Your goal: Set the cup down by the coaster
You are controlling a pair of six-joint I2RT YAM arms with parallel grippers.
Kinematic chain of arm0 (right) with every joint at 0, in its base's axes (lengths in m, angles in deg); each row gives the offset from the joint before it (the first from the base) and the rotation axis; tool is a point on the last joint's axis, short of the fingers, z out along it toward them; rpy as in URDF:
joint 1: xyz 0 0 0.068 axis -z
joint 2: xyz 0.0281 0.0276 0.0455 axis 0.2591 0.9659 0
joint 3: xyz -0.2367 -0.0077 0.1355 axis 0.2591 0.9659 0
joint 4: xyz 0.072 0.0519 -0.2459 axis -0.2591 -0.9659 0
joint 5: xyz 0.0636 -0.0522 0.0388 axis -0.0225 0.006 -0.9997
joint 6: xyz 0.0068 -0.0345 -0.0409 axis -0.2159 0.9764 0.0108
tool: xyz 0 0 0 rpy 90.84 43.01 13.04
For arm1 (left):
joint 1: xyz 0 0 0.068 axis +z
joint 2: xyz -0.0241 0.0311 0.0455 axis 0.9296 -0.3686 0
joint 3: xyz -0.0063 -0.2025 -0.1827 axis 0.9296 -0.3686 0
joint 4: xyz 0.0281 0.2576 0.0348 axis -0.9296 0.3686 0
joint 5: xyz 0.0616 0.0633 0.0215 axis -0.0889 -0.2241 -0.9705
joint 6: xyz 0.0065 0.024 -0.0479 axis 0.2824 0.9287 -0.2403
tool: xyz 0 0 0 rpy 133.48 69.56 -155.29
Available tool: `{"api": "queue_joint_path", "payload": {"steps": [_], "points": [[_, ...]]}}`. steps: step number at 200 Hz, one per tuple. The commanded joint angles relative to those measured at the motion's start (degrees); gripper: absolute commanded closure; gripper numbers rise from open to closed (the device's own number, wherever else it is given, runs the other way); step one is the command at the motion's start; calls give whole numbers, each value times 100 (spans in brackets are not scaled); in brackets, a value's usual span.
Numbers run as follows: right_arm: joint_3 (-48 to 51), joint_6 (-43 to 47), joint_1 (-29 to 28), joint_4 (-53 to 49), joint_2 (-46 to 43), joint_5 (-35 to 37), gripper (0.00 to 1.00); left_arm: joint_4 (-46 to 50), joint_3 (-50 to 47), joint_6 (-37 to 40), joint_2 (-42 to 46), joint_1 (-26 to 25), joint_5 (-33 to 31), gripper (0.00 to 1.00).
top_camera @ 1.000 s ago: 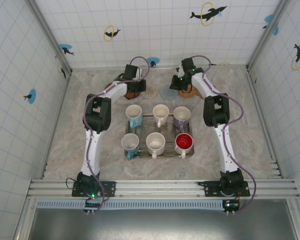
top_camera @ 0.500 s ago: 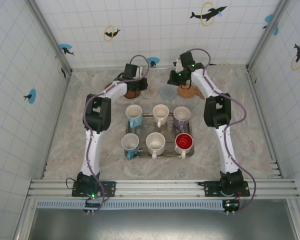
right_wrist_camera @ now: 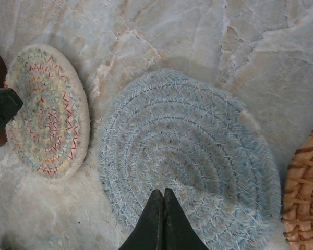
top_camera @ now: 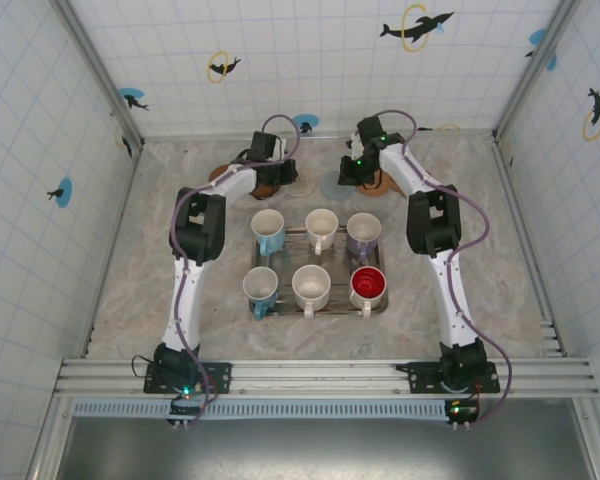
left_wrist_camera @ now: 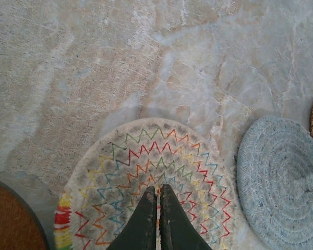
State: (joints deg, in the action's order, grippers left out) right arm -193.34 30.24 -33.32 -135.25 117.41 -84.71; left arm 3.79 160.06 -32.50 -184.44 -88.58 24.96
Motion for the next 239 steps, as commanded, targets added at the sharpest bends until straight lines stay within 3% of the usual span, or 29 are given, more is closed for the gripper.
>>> {"api": "queue_joint_path", "payload": {"steps": [1,239], "points": [[71,67,-32,-108,-57,97,97,-24,24,-92,-100,-38,63,92],[-566,-449,114,95,622,128,98,173,-19,-11,50,-79,-136,91]]}}
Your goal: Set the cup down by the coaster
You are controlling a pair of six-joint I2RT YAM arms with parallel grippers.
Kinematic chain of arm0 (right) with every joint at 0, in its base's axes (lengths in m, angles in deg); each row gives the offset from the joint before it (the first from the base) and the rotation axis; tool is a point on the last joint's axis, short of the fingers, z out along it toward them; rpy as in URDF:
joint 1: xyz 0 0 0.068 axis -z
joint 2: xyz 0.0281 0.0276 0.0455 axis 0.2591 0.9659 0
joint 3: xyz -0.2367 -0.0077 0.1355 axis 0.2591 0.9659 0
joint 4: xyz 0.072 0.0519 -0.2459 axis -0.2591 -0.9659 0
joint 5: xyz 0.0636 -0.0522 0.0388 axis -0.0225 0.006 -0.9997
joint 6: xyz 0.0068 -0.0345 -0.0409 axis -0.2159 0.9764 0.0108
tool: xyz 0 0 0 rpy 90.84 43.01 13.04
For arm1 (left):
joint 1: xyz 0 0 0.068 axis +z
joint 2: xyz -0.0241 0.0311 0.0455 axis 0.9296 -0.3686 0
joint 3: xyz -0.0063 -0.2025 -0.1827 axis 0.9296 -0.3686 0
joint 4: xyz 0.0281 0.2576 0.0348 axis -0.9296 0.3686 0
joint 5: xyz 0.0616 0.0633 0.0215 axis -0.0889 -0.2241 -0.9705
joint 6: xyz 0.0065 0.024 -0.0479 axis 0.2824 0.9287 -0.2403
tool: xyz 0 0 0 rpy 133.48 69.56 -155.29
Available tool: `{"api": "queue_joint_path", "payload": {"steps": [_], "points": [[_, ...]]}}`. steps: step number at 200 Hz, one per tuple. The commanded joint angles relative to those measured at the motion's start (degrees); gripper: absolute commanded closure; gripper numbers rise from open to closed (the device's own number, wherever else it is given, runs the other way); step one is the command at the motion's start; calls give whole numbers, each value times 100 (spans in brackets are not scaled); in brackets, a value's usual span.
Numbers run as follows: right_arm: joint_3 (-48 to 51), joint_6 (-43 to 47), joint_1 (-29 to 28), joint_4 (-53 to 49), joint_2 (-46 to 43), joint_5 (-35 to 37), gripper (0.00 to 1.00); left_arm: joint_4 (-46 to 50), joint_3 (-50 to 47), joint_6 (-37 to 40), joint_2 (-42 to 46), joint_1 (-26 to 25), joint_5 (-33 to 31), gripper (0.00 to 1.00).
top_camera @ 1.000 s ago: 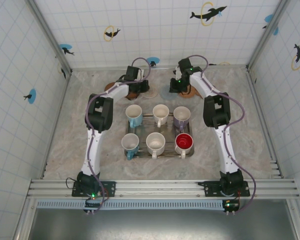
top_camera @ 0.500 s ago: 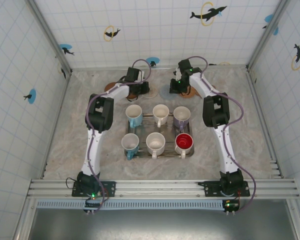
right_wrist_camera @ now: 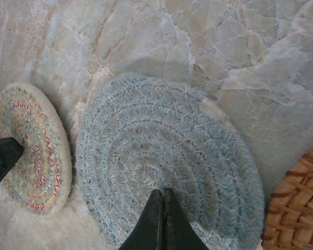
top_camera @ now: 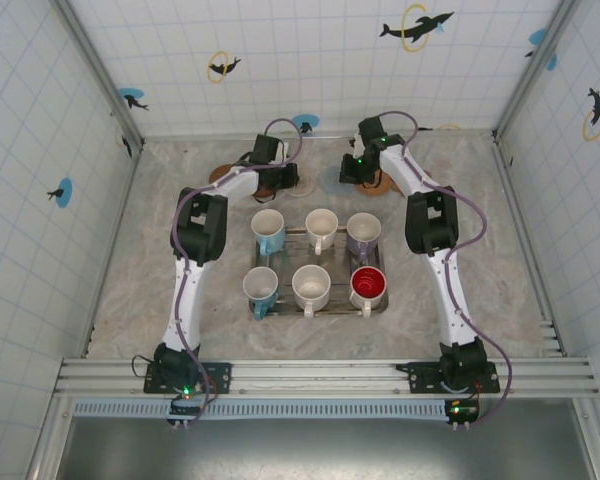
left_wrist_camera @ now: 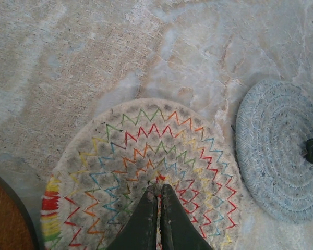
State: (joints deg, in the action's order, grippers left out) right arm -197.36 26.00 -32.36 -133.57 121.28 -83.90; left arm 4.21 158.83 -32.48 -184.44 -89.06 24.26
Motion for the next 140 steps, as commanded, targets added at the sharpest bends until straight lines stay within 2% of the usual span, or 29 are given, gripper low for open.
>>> {"api": "queue_joint_path", "payload": {"steps": [1,73,140], "points": [[-164,-24,19,-74,231,47,98,130,111,-14,52,-36,-64,91],[-212,-118,42,34,-298,-97,96,238,801,65,430,-30,-86,90],[-480,-217,144,91,-840,-309,96,28,78,299,1781,-101,-382,90]]}}
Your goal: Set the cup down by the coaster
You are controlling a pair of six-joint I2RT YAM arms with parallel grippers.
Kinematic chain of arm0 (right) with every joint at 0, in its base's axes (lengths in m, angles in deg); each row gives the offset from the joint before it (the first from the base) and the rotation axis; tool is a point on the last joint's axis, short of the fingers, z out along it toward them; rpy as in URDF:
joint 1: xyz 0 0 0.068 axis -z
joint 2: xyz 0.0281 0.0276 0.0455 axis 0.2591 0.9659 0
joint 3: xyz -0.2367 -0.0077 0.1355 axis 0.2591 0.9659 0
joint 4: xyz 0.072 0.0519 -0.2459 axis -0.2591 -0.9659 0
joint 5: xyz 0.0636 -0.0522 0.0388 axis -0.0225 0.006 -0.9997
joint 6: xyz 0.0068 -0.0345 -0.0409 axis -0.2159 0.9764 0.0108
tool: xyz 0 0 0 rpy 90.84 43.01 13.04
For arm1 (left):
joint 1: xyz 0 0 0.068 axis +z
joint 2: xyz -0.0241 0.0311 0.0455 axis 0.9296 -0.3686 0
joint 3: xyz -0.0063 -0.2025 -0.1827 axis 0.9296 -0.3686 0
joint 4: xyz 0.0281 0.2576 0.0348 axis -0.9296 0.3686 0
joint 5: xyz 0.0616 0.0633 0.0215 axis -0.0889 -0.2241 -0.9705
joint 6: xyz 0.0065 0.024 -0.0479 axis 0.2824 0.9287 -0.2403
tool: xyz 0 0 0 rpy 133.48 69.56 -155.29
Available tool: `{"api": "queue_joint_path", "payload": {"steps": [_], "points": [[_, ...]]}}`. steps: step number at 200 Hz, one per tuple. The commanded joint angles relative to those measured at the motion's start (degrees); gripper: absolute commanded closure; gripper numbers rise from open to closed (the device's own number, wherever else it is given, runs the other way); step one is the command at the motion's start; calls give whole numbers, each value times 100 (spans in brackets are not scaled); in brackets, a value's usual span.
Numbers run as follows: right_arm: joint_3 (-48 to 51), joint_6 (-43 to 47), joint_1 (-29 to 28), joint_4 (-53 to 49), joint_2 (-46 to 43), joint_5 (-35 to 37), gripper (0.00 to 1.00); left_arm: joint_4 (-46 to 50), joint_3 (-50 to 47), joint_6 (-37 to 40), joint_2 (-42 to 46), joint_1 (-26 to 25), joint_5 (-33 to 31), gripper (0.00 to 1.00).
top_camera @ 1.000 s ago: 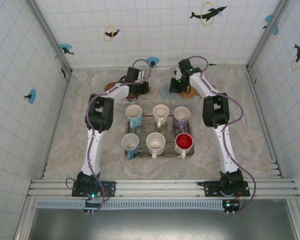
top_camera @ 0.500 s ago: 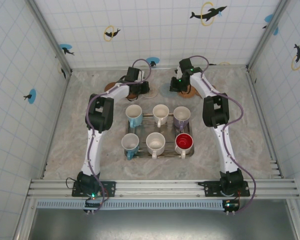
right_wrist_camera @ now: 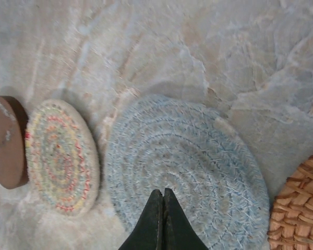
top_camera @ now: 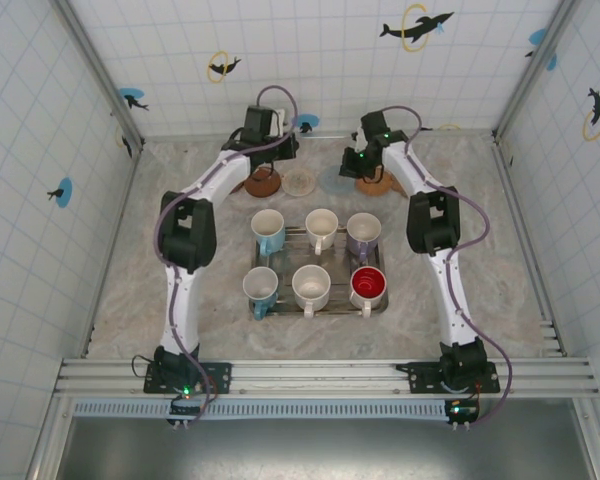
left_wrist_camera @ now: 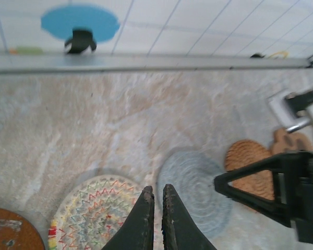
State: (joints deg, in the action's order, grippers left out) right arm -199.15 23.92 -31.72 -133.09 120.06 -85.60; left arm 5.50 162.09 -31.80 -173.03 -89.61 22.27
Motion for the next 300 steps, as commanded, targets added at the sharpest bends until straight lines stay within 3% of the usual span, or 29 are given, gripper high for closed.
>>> {"api": "queue_joint_path", "payload": {"steps": [1,34,80,136,172,187,217,300], "points": [[-292,-1,85,35,-734,-132,96,-103,-263,232,664,-51,-190,90],[-98,446,200,-308,-1108,141,89,-355,-990,330,1431,-55,-451,89],[1035,1145,396,-730,-1846,1000,82,-699,-2116,339,2402,-52,-943,88],[3128,1102,1000,186,-3048,1349,74,-717,-2735,265,2910,-58,-1048,87],[3882,994,1484,505,-3262,1737,57,-594,-2794,242,2891,-53,-1071,84],[4176,860,1676,755,-3321,1703,55,-534,-2787,238,2869,-56,-1058,81],[4269,790,1928,947,-3193,1696,48,-477,-2800,247,2868,-64,-1002,75],[3777,740,2053,1011,-2500,1551,43,-469,-3004,195,3033,-125,-1071,71]]}}
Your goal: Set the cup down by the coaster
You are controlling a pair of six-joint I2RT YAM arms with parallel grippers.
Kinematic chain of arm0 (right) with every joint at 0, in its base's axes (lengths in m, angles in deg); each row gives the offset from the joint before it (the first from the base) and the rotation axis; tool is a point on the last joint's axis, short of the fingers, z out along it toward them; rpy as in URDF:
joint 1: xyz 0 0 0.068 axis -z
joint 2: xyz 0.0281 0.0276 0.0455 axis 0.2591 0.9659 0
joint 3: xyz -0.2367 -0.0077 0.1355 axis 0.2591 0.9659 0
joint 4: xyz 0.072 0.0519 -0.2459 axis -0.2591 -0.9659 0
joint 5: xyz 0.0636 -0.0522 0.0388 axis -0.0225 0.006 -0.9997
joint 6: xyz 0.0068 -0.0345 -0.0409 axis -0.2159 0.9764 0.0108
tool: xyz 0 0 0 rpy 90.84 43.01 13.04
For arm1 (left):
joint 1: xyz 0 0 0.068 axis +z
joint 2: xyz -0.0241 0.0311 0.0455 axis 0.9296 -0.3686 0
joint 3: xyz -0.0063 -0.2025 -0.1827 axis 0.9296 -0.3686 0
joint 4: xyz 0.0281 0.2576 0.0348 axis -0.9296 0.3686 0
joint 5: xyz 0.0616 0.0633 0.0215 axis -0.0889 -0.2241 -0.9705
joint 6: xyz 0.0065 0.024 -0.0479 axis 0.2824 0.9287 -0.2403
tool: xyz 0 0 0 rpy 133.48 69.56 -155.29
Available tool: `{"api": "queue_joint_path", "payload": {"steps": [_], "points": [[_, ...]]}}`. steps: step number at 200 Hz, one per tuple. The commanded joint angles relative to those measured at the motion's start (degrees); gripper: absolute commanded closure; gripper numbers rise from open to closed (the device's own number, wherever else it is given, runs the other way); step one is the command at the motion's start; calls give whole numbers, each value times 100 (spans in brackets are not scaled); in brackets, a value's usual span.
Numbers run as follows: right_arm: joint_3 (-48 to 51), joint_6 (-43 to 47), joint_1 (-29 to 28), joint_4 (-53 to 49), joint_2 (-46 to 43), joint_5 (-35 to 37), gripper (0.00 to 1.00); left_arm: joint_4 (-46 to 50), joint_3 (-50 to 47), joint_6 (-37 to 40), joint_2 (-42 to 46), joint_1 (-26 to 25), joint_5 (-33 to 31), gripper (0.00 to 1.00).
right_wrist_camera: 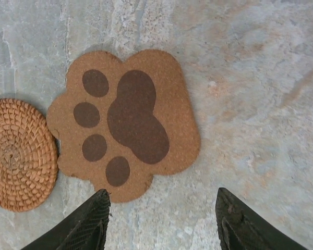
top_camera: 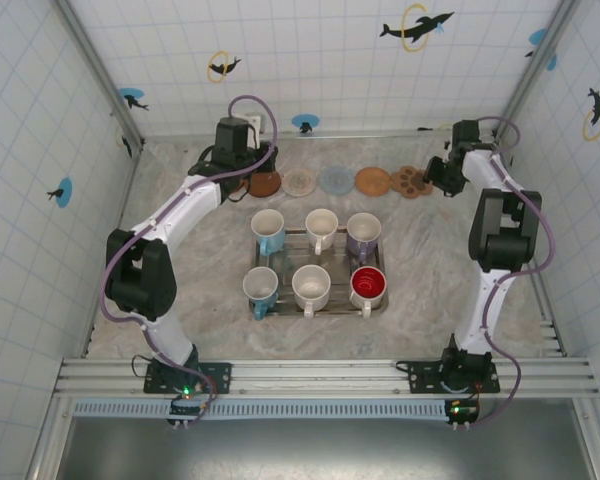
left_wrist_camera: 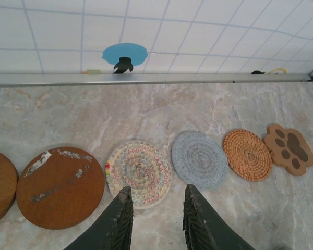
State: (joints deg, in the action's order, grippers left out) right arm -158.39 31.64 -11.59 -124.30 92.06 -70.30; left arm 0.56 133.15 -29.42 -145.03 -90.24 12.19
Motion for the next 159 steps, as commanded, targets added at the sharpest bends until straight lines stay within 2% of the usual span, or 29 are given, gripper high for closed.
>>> {"api": "queue_joint_path", "payload": {"steps": [1,58,119,159], "points": [[-308,-28,47,132,310,22,43,22,-118,-42,238,-67,-52,71],[-766,-55,211,122,785,-141,42,-140,-175,-173,263,-113,59,70],[-932,-232,230,210,1107,-593,45,-82,-90,-184,200,-157,58,69],[-1008,-275,234,257,1214,-635,48,-78,-82,-189,235,-169,26,69]]}}
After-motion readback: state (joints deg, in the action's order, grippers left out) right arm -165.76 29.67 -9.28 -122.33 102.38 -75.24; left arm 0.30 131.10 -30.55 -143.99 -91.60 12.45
